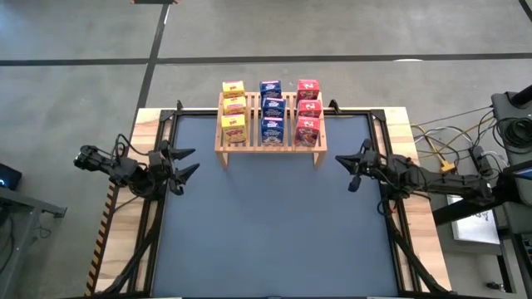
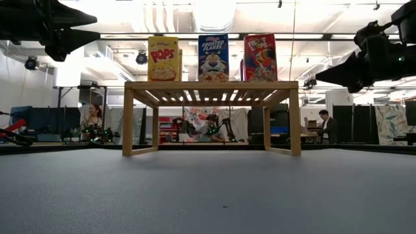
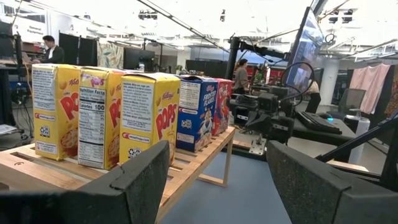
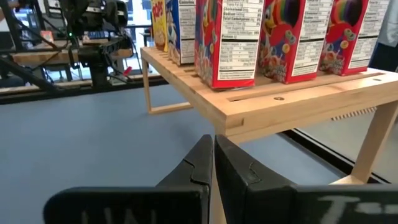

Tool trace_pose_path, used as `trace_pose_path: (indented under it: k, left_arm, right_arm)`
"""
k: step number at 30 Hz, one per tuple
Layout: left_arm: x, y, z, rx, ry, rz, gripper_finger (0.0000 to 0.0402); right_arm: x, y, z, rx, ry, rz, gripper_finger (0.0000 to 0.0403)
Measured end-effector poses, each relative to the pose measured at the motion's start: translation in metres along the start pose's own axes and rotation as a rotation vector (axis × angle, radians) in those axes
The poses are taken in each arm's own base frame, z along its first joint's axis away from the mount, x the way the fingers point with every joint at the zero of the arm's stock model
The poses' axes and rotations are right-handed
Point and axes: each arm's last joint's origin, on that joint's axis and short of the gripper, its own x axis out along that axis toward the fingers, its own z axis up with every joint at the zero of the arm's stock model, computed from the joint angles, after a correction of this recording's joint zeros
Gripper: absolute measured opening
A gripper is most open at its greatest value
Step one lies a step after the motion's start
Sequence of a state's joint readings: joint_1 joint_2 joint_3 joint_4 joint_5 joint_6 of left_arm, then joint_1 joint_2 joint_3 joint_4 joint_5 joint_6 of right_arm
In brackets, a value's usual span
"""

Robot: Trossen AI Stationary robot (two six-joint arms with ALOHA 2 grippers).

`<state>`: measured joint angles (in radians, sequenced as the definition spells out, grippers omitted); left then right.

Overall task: Stack cereal on shelf
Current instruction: Return to Home Position

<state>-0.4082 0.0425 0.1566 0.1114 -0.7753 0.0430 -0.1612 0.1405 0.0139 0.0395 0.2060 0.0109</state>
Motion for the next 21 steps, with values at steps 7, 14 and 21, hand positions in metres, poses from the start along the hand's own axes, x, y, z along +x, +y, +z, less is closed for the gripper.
trace_pose_path:
  k: [7, 14, 21]
  left_arm:
    - [0.0, 0.0, 0.0, 0.0, 0.0, 0.0, 0.0254]
    - [0.0, 0.0, 0.0, 0.0, 0.0, 0.0, 0.0254]
    - [0.0, 0.0, 0.0, 0.0, 0.0, 0.0, 0.0254]
  right_arm:
    - [0.0003, 0.0001, -0.0005, -0.038, 0.006, 0.0, 0.0009]
    - [0.0004, 0.0001, -0.0006, -0.038, 0.007, 0.0, 0.0009]
    - [0.0004, 0.0001, -0.0007, -0.039, 0.008, 0.0, 0.0009]
